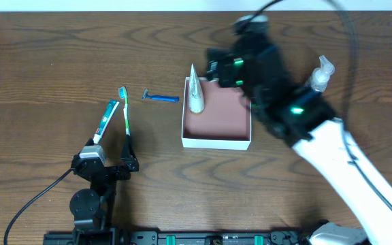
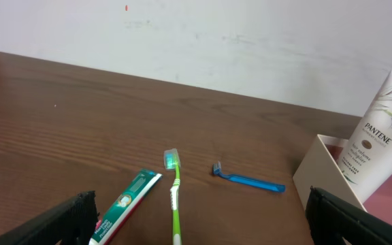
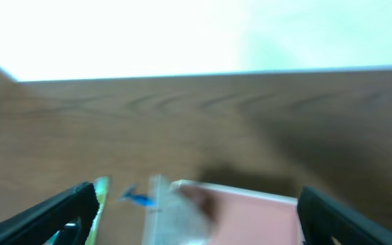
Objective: Pack container
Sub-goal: 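Move the right gripper to the blue soap pump bottle and grasp it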
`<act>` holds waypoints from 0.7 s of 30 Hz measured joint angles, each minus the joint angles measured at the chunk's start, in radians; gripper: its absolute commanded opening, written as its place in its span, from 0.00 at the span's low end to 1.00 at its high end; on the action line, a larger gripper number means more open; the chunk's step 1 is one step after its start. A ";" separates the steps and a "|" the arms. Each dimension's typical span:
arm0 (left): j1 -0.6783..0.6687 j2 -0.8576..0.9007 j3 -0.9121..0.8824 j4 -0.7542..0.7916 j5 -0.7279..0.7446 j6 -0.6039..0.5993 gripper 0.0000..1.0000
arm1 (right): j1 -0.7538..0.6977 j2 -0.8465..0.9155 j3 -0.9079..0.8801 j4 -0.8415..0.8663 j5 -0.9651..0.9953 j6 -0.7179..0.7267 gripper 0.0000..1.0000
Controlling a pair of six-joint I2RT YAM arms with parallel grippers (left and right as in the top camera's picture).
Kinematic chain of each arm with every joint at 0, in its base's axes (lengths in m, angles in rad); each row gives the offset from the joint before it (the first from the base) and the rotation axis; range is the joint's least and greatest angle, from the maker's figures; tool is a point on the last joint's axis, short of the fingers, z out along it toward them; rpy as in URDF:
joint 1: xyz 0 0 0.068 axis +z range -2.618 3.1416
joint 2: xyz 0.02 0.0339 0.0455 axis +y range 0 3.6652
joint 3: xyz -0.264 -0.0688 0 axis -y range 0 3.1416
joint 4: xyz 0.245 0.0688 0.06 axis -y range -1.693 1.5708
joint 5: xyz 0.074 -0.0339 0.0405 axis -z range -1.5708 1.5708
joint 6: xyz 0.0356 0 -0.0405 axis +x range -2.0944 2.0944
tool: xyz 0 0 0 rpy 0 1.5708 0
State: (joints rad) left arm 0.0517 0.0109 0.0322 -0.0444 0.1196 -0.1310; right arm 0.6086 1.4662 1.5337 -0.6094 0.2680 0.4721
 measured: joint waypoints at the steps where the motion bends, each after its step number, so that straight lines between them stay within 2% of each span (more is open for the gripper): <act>1: 0.000 0.000 0.000 0.000 0.000 0.000 0.98 | -0.024 -0.015 0.004 -0.020 0.006 -0.031 0.97; 8: 0.000 0.000 0.000 0.000 0.000 0.000 0.98 | -0.242 -0.003 0.008 -0.179 0.064 -0.199 0.99; 15: 0.000 0.000 0.000 0.000 0.000 0.000 0.98 | -0.477 0.029 0.008 -0.209 0.051 -0.245 0.99; 21: 0.000 0.000 0.000 0.000 0.000 0.000 0.98 | -0.594 0.099 0.008 -0.218 -0.029 -0.298 0.99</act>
State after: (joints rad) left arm 0.0517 0.0109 0.0322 -0.0444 0.1196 -0.1310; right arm 0.0147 1.5654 1.5417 -0.8272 0.2394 0.1741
